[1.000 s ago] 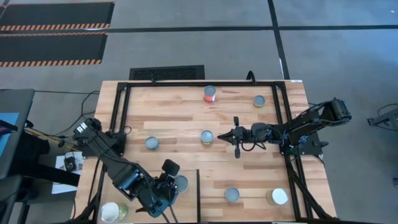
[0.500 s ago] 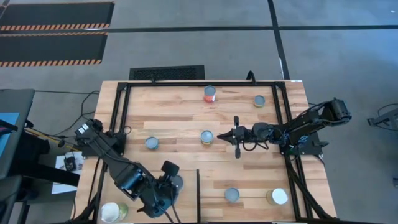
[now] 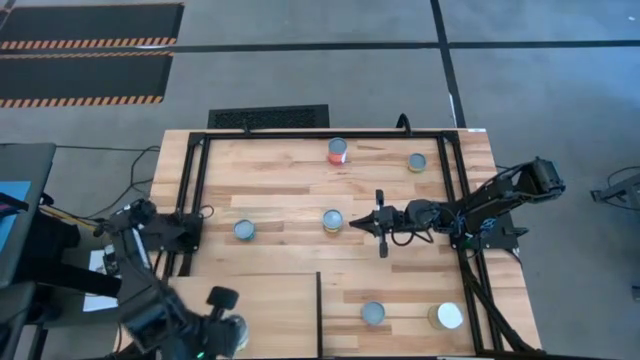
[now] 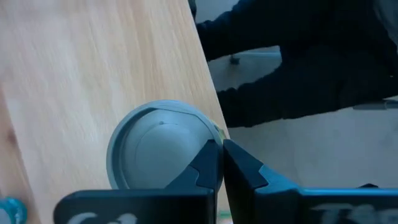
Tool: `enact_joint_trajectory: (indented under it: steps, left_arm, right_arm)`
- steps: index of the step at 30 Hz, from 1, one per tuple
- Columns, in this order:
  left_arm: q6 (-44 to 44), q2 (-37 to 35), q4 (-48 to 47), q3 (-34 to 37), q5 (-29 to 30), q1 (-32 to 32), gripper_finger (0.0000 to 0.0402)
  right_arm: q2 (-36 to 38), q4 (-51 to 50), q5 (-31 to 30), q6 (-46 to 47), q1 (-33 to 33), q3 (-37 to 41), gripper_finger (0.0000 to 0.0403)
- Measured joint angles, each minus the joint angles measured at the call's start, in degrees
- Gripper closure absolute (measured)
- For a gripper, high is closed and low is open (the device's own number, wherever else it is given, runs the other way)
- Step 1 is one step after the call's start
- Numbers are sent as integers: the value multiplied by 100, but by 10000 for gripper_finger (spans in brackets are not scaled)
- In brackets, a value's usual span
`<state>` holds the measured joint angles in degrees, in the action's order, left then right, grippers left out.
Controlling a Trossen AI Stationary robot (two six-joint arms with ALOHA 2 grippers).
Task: Pick and place cans onto a shelf
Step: Put the canned spaghetti sauce on the shelf
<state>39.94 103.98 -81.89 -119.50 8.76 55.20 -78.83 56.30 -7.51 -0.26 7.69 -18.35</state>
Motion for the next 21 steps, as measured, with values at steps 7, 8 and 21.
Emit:
enact_joint_trajectory:
  steps: [7, 8, 21]
  left_arm:
    - [471, 121, -63, 0, 330, 349, 401]
    - [527, 158, -119, 0, 317, 366, 401]
    - [805, 409, -229, 2, 37, 374, 401]
  right_arm:
    - [0, 42, -9, -16, 56, 0, 394]
    - [0, 50, -11, -16, 55, 0, 394]
    - [0, 120, -56, -8, 56, 0, 394]
